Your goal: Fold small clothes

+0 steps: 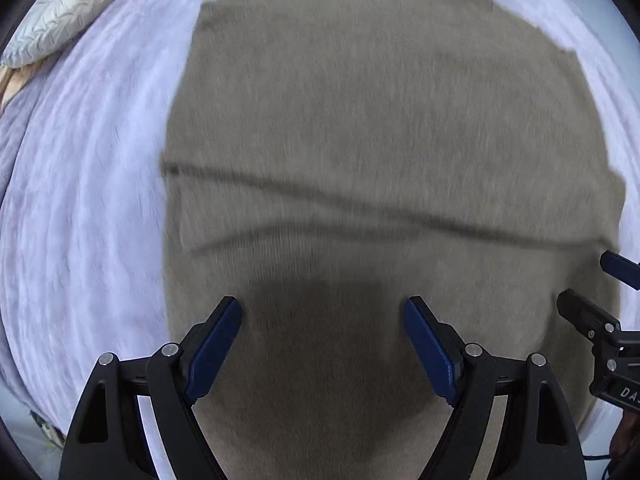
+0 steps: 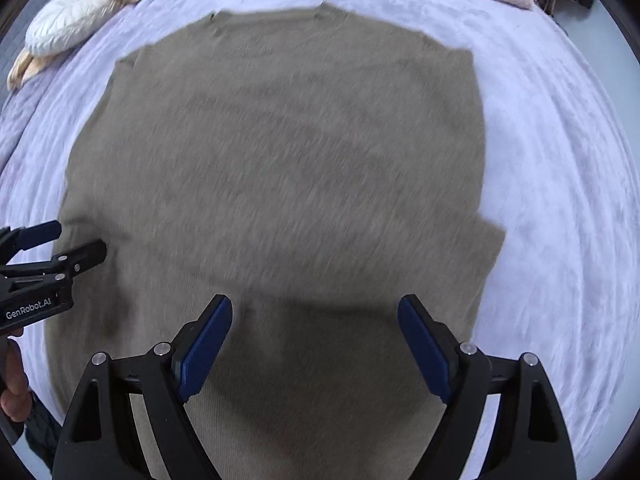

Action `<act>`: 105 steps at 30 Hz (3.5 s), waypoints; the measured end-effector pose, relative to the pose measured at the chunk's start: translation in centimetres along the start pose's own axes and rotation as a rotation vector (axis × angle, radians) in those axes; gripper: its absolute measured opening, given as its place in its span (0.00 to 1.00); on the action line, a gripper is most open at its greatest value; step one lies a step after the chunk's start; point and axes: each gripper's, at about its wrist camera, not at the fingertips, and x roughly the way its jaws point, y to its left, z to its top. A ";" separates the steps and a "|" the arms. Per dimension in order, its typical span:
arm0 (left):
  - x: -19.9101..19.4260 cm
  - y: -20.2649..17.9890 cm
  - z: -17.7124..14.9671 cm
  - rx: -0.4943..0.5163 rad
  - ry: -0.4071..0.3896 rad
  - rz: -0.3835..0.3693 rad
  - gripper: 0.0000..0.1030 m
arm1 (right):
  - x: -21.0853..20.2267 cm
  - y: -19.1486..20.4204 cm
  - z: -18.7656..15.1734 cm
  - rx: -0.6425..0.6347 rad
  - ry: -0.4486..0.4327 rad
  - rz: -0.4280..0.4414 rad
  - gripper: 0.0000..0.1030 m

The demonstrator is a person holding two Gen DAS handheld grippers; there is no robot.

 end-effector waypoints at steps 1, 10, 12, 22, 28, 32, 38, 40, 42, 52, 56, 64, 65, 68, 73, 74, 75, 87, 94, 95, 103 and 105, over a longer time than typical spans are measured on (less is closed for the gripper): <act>0.7 -0.1 -0.9 0.004 0.024 0.024 0.83 | 0.4 0.3 -0.6 -0.006 0.020 0.020 0.85; 0.0 -0.1 -10.1 -0.053 0.090 0.108 0.99 | 1.9 1.2 -6.1 -0.186 0.095 0.017 0.91; -0.4 -0.6 -12.0 -0.047 0.087 0.120 0.99 | 1.5 0.6 -8.4 -0.218 0.098 0.020 0.92; -0.9 -1.8 -16.6 -0.035 0.082 0.093 0.99 | -0.1 0.0 -16.5 -0.274 0.085 -0.057 0.92; -1.6 -1.0 -20.2 -0.016 0.050 0.038 0.99 | -1.4 0.0 -22.0 -0.171 0.120 -0.081 0.92; -4.0 -0.5 -23.9 0.064 -0.007 -0.013 0.99 | -2.4 -2.1 -26.9 -0.039 0.170 -0.025 0.92; -5.0 2.6 -26.9 0.040 -0.013 -0.114 0.99 | -5.6 -5.9 -32.4 0.168 0.140 0.045 0.92; -4.3 3.6 -26.6 0.026 0.016 -0.136 0.99 | -7.0 -5.4 -33.8 0.219 0.119 0.057 0.92; -3.2 3.8 -26.6 0.007 0.043 -0.153 0.99 | -7.2 -5.5 -33.7 0.261 0.110 0.071 0.92; -0.2 6.4 -28.0 -0.024 0.085 -0.227 0.99 | -6.9 -6.5 -34.0 0.288 0.047 0.061 0.92; 0.2 9.6 -28.1 -0.075 0.082 -0.322 0.99 | -5.8 -6.8 -32.5 0.306 0.005 0.059 0.93; -0.7 13.5 -27.6 -0.154 0.085 -0.446 0.99 | -4.2 -3.6 -32.1 0.252 -0.086 0.146 0.92; -0.7 13.6 -27.6 -0.158 0.081 -0.457 0.99 | -4.2 -3.4 -32.4 0.244 -0.089 0.157 0.92; -0.9 13.8 -26.7 -0.160 0.064 -0.471 0.99 | -4.5 -3.5 -32.1 0.226 -0.102 0.204 0.89; -2.1 11.1 -25.3 -0.100 0.041 -0.474 0.96 | -4.2 -3.7 -32.7 0.225 -0.126 0.229 0.80; -2.0 11.0 -25.4 -0.096 0.043 -0.460 0.96 | -4.8 -4.4 -33.0 0.229 -0.131 0.237 0.76; -2.0 10.9 -25.5 -0.100 0.044 -0.454 0.96 | -4.6 -4.2 -32.6 0.230 -0.136 0.247 0.71; -1.7 10.0 -25.3 -0.116 0.060 -0.361 0.80 | -4.4 -7.1 -31.9 0.264 -0.072 0.391 0.67; -0.8 8.0 -23.8 -0.061 0.147 -0.309 0.94 | -1.1 -6.8 -30.4 0.333 -0.024 0.554 1.00; -0.7 7.3 -23.7 -0.031 0.160 -0.293 0.97 | -0.9 -6.2 -29.8 0.320 -0.007 0.516 1.00; -1.2 7.2 -23.8 -0.027 0.133 -0.240 0.84 | -0.8 -3.3 -28.5 0.235 0.047 0.356 1.00; -1.8 7.7 -23.7 -0.019 0.127 -0.233 0.59 | -0.8 -4.2 -28.4 0.298 0.050 0.400 1.00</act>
